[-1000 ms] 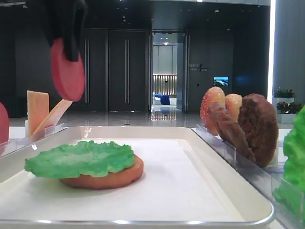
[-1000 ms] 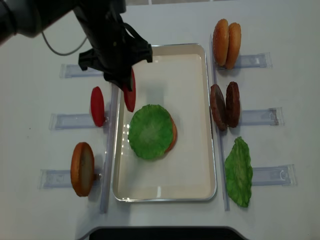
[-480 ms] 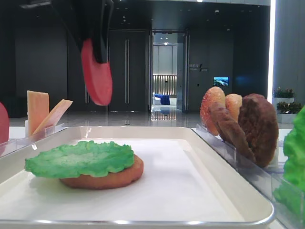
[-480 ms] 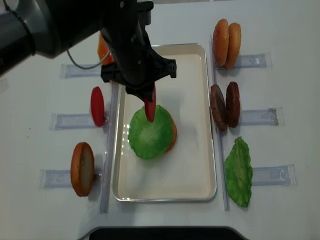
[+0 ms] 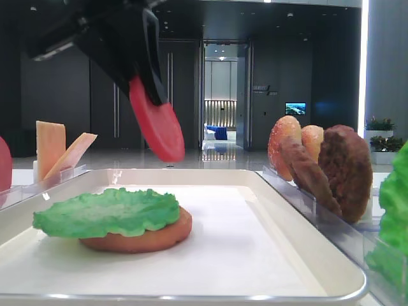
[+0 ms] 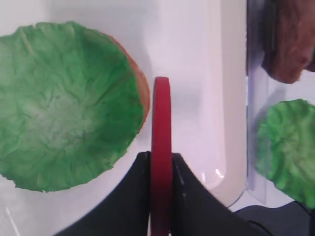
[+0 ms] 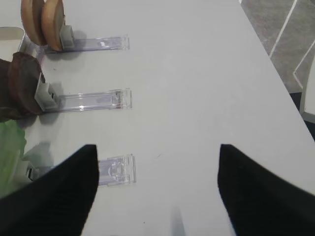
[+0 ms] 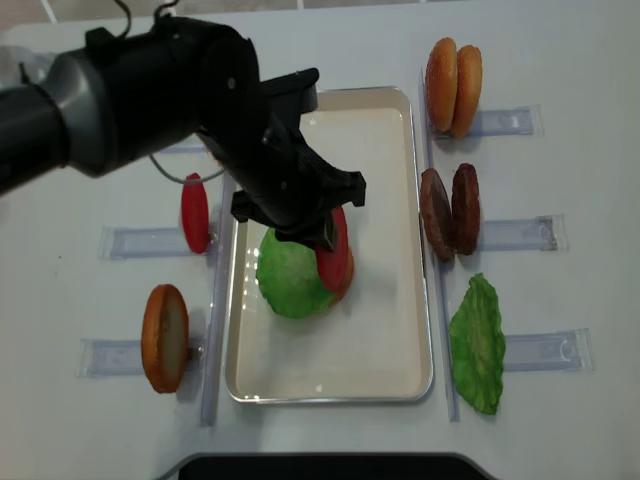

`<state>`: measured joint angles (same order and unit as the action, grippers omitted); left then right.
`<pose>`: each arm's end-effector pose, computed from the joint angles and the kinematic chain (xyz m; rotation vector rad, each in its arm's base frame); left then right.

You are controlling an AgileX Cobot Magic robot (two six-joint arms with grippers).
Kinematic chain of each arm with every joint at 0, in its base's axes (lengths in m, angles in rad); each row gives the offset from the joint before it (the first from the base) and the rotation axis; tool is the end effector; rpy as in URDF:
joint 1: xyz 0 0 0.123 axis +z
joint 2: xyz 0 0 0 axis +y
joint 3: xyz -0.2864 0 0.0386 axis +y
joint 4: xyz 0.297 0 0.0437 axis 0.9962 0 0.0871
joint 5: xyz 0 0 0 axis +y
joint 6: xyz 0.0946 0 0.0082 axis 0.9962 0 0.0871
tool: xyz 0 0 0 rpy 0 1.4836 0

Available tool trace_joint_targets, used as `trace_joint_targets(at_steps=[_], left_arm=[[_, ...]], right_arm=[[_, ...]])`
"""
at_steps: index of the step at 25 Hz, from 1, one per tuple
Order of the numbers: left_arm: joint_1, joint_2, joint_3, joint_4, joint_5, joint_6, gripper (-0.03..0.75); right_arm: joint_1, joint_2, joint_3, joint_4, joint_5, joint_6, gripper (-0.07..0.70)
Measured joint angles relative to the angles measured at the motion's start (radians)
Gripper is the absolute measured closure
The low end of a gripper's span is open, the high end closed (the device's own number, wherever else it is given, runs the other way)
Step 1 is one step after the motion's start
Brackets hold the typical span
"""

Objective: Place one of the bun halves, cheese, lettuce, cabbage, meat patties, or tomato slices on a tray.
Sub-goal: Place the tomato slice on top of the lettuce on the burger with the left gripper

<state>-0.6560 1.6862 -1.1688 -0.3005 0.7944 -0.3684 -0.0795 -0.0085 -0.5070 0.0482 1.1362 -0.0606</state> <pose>0.2924 -0.2504 0.2075 0.1653 2.9056 -0.5683 0.0320 0.0016 0.2953 0.0150 2.1033 -0.0260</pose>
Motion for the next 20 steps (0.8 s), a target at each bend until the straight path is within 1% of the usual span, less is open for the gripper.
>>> trace_joint_targets(at_steps=[3,5,7,10,13,16,20], left_arm=[[0.053,-0.08,0.055,-0.068,-0.016,0.08,0.657],[0.083,-0.128,0.095,-0.081,-0.03,0.108,0.657],[0.099,-0.157,0.126,-0.086,-0.035,0.128,0.657],[0.1,-0.16,0.159,-0.098,-0.056,0.147,0.657],[0.1,-0.16,0.201,-0.131,-0.109,0.188,0.657],[0.1,-0.16,0.239,-0.136,-0.163,0.204,0.657],[0.1,-0.143,0.246,-0.144,-0.207,0.215,0.657]], right_arm=[[0.0,0.0,0.0,0.0,0.0,0.0,0.145],[0.0,0.0,0.0,0.0,0.0,0.0,0.145],[0.0,0.0,0.0,0.0,0.0,0.0,0.145],[0.0,0.0,0.0,0.0,0.0,0.0,0.145],[0.0,0.0,0.0,0.0,0.0,0.0,0.145],[0.0,0.0,0.0,0.0,0.0,0.0,0.145],[0.0,0.0,0.0,0.0,0.0,0.0,0.145]])
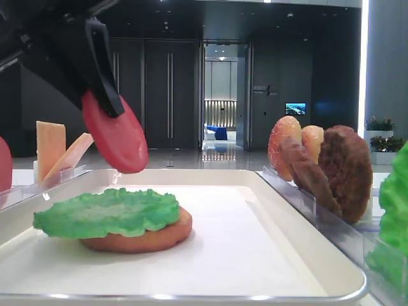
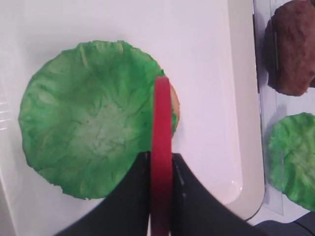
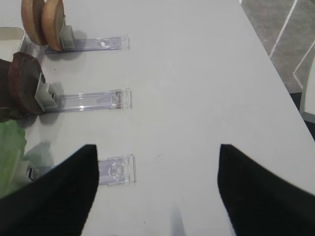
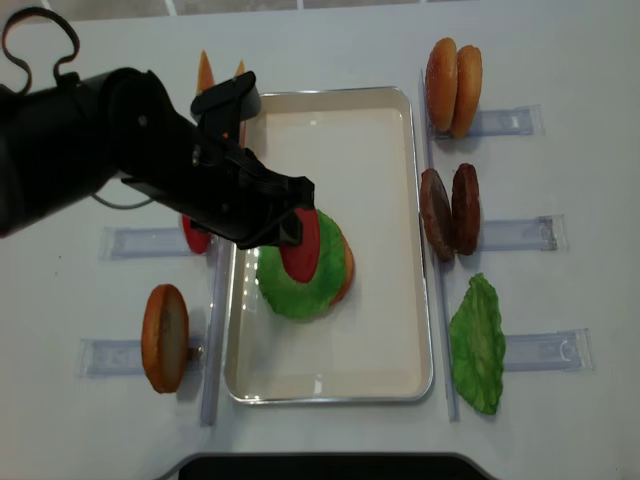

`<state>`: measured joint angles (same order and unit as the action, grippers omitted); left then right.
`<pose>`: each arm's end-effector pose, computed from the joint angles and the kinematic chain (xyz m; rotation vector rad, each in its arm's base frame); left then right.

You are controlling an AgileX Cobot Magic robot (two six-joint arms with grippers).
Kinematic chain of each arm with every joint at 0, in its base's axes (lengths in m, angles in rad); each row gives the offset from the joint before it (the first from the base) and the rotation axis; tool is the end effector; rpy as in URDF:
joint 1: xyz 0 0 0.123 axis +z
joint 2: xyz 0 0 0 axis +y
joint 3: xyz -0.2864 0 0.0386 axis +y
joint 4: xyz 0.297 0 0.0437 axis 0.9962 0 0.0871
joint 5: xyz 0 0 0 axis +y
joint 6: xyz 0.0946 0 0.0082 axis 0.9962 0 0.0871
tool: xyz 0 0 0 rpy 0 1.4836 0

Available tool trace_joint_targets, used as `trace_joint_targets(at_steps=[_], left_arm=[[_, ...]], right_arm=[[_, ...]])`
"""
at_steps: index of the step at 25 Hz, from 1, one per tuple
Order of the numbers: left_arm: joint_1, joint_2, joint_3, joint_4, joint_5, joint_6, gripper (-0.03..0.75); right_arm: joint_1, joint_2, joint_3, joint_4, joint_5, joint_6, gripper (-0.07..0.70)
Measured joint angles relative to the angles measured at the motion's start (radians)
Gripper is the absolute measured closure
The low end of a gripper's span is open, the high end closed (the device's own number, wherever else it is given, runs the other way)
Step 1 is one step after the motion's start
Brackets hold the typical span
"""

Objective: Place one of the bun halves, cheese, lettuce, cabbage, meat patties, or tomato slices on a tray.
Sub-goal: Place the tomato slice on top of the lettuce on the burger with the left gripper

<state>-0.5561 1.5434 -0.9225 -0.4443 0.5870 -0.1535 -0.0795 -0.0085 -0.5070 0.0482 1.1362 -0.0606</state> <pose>0.2782 -0.1995 0.1920 0.1196 2.7658 -0.6485 0.0320 0.0016 0.2953 0.0150 2.1033 -0.0260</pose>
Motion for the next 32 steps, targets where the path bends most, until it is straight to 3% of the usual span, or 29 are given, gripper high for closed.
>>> trace_joint_targets(at_steps=[7,12,32], left_arm=[[0.0,0.054,0.003,-0.034,-0.054,0.014,0.657],[0.0,0.074,0.003,-0.152,-0.076,0.126,0.657],[0.0,0.13,0.003,-0.113,-0.053,0.154,0.657]], right_arm=[[0.0,0.0,0.0,0.0,0.0,0.0,0.145],[0.0,0.0,0.0,0.0,0.0,0.0,0.145],[0.0,0.0,0.0,0.0,0.0,0.0,0.145]])
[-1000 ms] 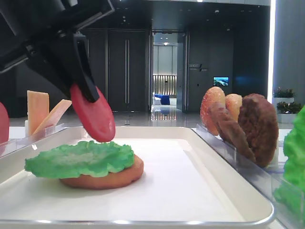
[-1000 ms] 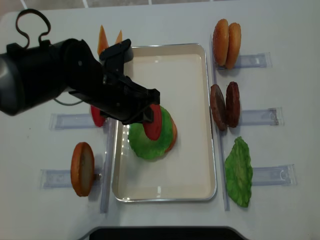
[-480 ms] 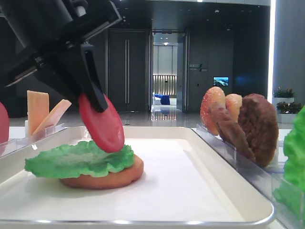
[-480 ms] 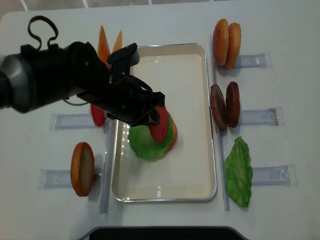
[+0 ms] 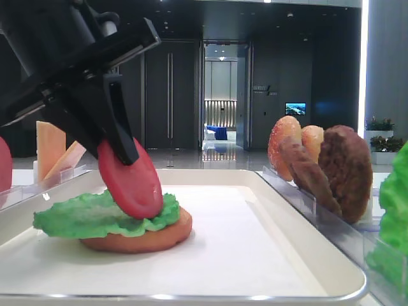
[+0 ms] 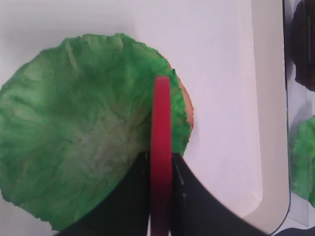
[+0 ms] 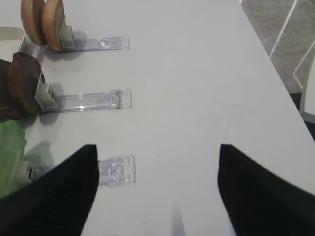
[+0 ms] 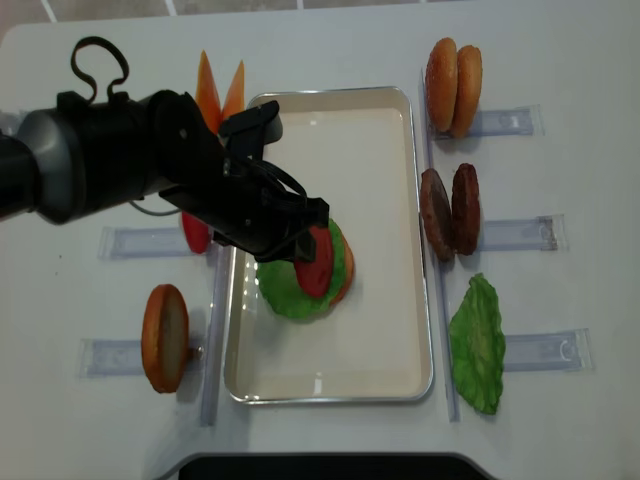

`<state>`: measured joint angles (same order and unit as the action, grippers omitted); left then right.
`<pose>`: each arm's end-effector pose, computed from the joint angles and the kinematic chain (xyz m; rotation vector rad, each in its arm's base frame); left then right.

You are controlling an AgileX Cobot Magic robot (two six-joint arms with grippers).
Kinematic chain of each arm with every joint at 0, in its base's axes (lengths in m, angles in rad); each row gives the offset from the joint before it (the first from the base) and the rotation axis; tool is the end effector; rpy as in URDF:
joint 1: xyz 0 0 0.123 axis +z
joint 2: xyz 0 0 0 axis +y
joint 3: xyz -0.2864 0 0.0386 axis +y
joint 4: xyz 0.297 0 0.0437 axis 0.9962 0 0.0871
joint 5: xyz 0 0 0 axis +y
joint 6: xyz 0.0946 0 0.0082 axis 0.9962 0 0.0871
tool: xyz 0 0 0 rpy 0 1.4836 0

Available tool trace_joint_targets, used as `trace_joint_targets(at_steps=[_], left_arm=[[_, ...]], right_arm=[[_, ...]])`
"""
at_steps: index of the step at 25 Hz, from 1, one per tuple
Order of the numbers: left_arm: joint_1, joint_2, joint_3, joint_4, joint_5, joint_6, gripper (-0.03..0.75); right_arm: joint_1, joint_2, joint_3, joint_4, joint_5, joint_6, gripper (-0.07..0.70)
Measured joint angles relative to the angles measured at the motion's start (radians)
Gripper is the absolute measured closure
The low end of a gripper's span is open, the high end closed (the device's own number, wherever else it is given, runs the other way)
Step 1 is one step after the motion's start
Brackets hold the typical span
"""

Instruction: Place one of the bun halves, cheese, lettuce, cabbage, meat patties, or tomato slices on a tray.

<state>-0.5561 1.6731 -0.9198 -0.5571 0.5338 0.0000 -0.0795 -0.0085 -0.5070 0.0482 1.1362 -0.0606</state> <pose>0.2864 -0.2081 0.1499 0.1766 2.8200 -0.6509 0.0320 0.0016 0.2953 0.0150 2.1033 -0.0260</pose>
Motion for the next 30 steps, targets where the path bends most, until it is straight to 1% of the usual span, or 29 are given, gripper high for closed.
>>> trace_joint_targets(at_steps=[4,7,9,10,13,17,19,21,24,29,30], left_arm=[[0.0,0.0,0.0,0.005,0.0,-0.008,0.655],[0.0,0.0,0.0,0.018,0.0,-0.023,0.613],[0.0,0.001,0.0,0.044,0.001,-0.044,0.531],[0.0,0.001,0.0,0.061,0.003,-0.057,0.478],[0.0,0.003,-0.001,0.097,0.033,-0.085,0.312],[0.037,0.003,-0.032,0.108,0.121,-0.096,0.119],[0.059,-0.002,-0.059,0.112,0.171,-0.104,0.062],[0.071,-0.019,-0.091,0.138,0.206,-0.125,0.038],[0.071,-0.038,-0.174,0.194,0.27,-0.189,0.027],[0.071,-0.041,-0.318,0.27,0.405,-0.264,0.024],[0.071,-0.041,-0.343,0.283,0.425,-0.274,0.024]], right_arm=[[0.0,0.0,0.0,0.0,0.0,0.0,0.145],[0.0,0.0,0.0,0.0,0.0,0.0,0.145],[0.0,0.0,0.0,0.0,0.0,0.0,0.145],[0.0,0.0,0.0,0.0,0.0,0.0,0.145],[0.0,0.0,0.0,0.0,0.0,0.0,0.145],[0.0,0.0,0.0,0.0,0.0,0.0,0.145],[0.0,0.0,0.0,0.0,0.0,0.0,0.145],[0.0,0.0,0.0,0.0,0.0,0.0,0.145],[0.0,0.0,0.0,0.0,0.0,0.0,0.145],[0.0,0.0,0.0,0.0,0.0,0.0,0.145],[0.0,0.0,0.0,0.0,0.0,0.0,0.145]])
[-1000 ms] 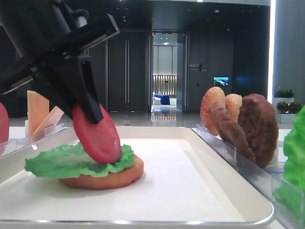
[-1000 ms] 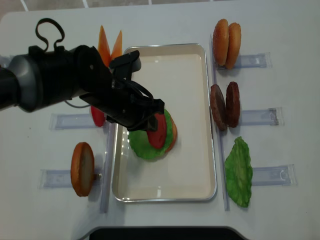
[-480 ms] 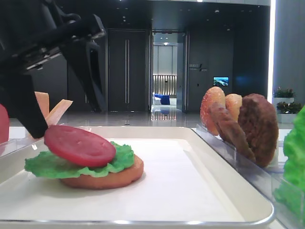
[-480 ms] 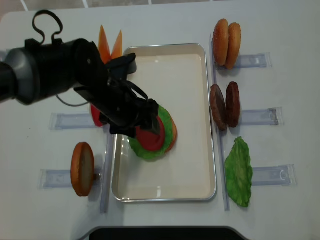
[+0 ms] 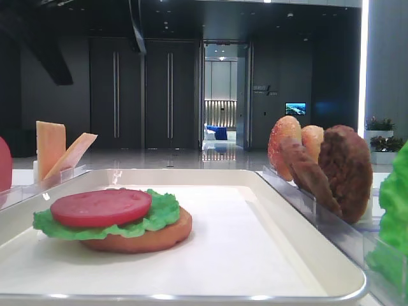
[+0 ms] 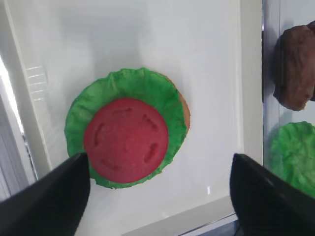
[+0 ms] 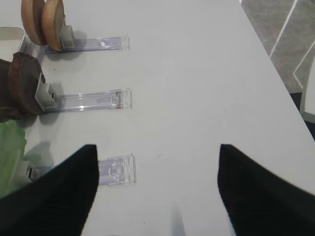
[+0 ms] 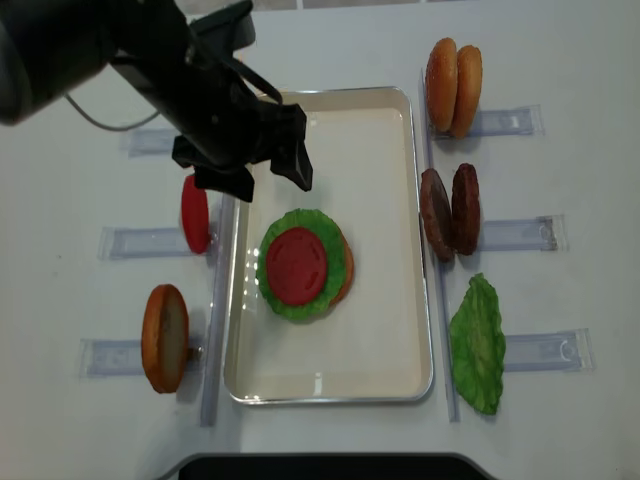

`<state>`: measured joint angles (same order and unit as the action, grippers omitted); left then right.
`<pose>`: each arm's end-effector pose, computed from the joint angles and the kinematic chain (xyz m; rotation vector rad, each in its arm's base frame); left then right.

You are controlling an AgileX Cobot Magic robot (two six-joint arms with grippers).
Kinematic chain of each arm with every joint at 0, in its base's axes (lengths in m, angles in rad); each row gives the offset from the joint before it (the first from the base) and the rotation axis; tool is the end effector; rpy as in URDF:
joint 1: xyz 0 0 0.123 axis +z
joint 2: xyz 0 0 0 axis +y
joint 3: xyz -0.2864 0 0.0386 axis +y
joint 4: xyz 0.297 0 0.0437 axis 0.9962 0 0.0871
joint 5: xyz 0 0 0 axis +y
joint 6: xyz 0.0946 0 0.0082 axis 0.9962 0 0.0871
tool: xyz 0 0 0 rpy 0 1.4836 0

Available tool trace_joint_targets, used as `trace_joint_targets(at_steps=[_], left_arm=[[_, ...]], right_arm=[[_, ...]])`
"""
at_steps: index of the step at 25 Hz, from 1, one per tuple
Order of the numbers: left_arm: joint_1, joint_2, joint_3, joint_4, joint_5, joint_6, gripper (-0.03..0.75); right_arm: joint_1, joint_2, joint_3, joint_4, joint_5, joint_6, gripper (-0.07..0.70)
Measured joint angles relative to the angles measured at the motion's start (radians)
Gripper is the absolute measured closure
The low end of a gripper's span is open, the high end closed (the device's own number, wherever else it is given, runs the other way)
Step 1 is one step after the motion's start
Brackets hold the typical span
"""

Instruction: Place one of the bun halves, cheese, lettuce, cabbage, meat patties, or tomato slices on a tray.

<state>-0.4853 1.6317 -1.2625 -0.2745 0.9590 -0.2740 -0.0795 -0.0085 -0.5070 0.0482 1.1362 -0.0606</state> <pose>0.3265 -0.1960 0.2530 0.1304 2.8820 -0.5153 0.0320 0.0016 0.2953 0.0150 2.1033 -0.0260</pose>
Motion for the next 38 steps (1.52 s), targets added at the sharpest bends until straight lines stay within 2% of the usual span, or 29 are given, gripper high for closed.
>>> trace_joint_targets(at_steps=[3,8,13,15,23,26,28,30,38], left_arm=[[0.0,-0.001,-0.043,0.015,0.049,-0.017,0.024],[0.0,-0.001,-0.05,0.047,0.088,-0.039,0.024],[-0.001,-0.001,-0.052,0.216,0.217,-0.129,0.024],[-0.001,-0.001,-0.052,0.284,0.247,-0.149,0.024],[-0.001,-0.012,-0.052,0.362,0.255,-0.176,0.024],[0.008,-0.016,-0.052,0.448,0.255,-0.162,0.024],[0.04,-0.019,-0.052,0.487,0.255,-0.13,0.024],[0.113,-0.022,-0.052,0.497,0.255,-0.088,0.024],[0.502,-0.026,-0.052,0.523,0.255,0.078,0.024]], right_arm=[[0.0,0.0,0.0,0.0,0.0,0.0,0.145],[0.0,0.0,0.0,0.0,0.0,0.0,0.145],[0.0,0.0,0.0,0.0,0.0,0.0,0.145],[0.0,0.0,0.0,0.0,0.0,0.0,0.145],[0.0,0.0,0.0,0.0,0.0,0.0,0.145],[0.0,0.0,0.0,0.0,0.0,0.0,0.145],[0.0,0.0,0.0,0.0,0.0,0.0,0.145],[0.0,0.0,0.0,0.0,0.0,0.0,0.145],[0.0,0.0,0.0,0.0,0.0,0.0,0.145]])
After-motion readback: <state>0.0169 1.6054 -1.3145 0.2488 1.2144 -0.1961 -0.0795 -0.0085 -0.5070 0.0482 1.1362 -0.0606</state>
